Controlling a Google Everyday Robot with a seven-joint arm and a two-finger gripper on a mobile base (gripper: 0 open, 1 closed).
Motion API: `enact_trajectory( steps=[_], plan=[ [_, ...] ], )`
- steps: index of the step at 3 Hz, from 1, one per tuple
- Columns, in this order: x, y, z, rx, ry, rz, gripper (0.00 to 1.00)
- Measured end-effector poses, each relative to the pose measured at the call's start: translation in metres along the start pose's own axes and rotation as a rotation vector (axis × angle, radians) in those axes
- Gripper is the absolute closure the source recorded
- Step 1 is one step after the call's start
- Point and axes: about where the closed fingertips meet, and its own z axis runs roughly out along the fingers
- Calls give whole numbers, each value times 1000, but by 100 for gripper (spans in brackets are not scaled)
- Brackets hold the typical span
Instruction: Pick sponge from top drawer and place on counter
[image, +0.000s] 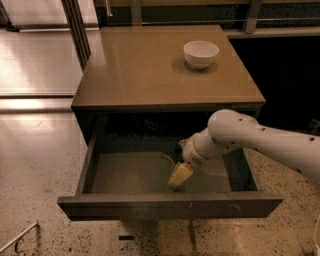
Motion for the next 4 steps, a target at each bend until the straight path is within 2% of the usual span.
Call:
enact_trajectory(
  steps=[2, 4],
  plan=[
    [-14, -5, -8, 19, 14, -33, 6],
    [-2, -19, -2, 63, 38, -5, 3]
  ],
)
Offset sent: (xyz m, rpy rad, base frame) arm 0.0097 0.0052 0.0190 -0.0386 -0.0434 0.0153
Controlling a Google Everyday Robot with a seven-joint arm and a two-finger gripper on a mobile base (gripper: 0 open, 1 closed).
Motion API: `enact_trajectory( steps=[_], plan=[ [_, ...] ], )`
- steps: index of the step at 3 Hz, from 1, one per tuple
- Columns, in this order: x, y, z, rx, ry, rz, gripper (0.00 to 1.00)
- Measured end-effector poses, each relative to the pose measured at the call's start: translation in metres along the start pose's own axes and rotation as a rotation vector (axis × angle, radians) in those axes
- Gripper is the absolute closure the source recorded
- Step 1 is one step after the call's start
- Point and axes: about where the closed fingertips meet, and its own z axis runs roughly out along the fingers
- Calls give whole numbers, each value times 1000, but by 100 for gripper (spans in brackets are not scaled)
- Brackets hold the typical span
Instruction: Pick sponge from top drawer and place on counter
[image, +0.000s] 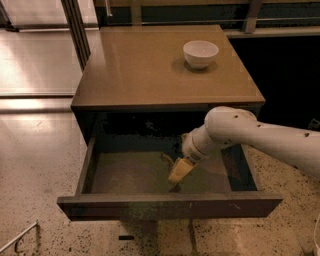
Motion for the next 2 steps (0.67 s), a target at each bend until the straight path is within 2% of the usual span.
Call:
enact_trajectory(
  steps=[2],
  plan=[
    [25, -12, 12, -6, -16, 103, 4]
  ],
)
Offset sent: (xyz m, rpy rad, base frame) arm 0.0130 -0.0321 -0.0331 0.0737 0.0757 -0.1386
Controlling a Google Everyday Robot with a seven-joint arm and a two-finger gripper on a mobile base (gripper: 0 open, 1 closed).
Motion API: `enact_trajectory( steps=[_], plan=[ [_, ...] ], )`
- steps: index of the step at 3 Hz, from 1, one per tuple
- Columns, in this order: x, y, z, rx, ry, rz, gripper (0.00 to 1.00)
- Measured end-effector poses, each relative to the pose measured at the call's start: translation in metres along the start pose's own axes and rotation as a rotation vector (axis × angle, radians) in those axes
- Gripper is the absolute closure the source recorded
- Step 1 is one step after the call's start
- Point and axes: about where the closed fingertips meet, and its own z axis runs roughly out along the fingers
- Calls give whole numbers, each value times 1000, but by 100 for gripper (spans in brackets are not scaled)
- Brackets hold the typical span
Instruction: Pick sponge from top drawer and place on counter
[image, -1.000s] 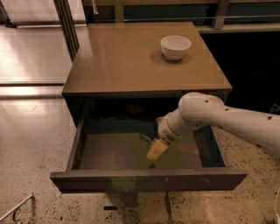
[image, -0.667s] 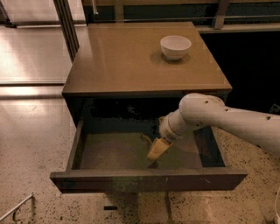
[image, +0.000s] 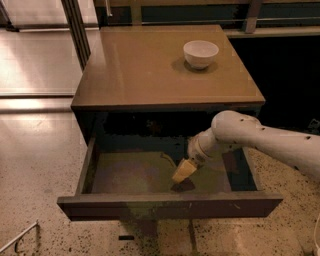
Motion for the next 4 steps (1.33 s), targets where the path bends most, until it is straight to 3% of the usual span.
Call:
enact_trajectory(
  steps=[1, 2, 4],
  plan=[
    [8, -1, 8, -13, -12, 33, 4],
    [15, 3, 15, -23, -17, 45, 23],
    [12, 10, 12, -48, -15, 37, 70]
  ],
)
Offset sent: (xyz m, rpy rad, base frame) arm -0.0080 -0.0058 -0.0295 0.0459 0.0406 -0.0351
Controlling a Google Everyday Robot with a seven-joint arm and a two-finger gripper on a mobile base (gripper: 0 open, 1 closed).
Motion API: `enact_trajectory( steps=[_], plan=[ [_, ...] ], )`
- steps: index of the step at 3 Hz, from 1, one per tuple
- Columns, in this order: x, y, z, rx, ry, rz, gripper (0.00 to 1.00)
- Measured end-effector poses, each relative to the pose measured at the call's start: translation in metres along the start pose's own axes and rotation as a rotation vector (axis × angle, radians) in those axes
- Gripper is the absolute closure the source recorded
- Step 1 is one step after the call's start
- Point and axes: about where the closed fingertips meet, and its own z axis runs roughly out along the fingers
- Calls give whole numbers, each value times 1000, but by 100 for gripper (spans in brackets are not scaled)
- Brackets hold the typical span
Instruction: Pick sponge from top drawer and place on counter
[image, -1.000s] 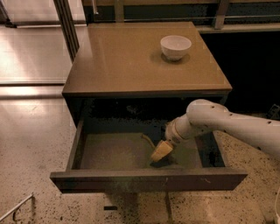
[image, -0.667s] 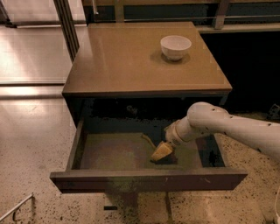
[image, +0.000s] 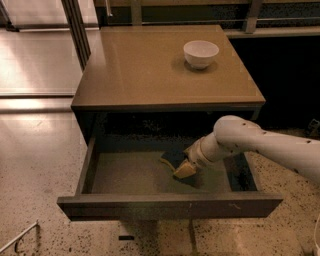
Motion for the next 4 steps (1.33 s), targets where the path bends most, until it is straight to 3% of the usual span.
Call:
enact_trajectory(
  steps=[1, 2, 3, 4],
  plan=[
    [-11, 12, -14, -58, 1, -37, 93],
    [-25, 20, -37, -126, -6, -97, 100],
    [-35, 24, -58, -175, -10, -141, 100],
    [-59, 16, -93, -145, -14, -189, 100]
  ],
)
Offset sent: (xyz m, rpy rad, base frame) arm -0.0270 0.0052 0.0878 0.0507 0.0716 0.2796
